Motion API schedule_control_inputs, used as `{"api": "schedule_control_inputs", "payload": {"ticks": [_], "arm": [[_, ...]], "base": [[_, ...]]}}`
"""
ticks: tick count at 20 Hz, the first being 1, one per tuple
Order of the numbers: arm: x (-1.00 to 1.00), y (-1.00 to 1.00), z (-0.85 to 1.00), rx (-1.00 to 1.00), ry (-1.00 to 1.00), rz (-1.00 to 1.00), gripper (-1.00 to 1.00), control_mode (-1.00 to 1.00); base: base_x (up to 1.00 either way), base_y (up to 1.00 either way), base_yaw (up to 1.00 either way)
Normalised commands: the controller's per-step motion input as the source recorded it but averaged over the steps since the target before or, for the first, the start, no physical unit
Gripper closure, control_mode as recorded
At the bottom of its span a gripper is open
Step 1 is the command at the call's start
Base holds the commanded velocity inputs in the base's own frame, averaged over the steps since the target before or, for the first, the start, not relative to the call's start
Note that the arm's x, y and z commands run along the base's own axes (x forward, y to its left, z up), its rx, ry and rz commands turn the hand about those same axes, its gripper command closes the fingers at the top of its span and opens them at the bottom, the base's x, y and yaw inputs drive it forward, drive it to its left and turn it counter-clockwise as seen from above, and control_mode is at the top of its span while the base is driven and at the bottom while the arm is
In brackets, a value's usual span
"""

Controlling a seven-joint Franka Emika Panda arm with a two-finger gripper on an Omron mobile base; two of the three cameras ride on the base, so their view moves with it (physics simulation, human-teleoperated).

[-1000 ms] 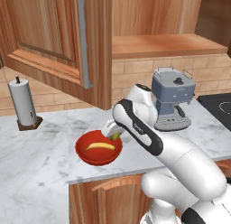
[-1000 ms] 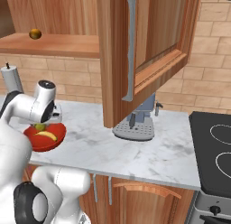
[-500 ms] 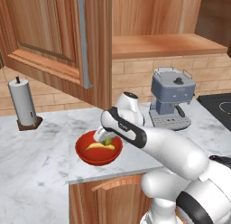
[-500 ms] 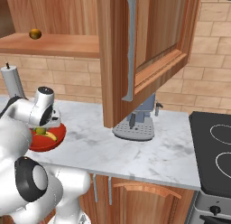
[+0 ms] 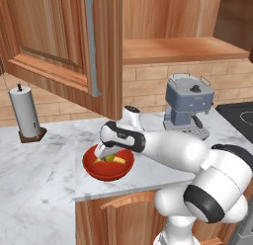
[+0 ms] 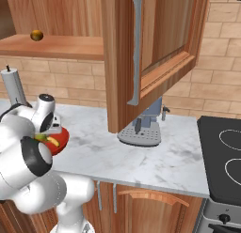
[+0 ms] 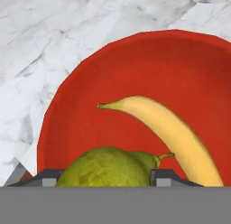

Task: Open the cabinet. Pick the banana and pear from the cabinet and place them into the bowl. Then close the cabinet.

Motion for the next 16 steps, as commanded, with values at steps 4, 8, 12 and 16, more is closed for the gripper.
{"api": "schedule_control_inputs", "payload": {"ticks": [4,8,12,16], "arm": [[0.14,0.06,-0.24,0.0,0.02,0.0,1.0,-1.0],[0.03,0.0,-0.24,0.0,0.02,0.0,-1.0,-1.0],[0.05,0.0,-0.13,0.0,0.02,0.02,-1.0,-1.0],[0.08,-0.26,0.0,0.01,0.0,0.04,-1.0,-1.0]], "base": [[0.0,0.0,0.0],[0.0,0.0,0.0],[0.0,0.0,0.0],[0.0,0.0,0.0]]}}
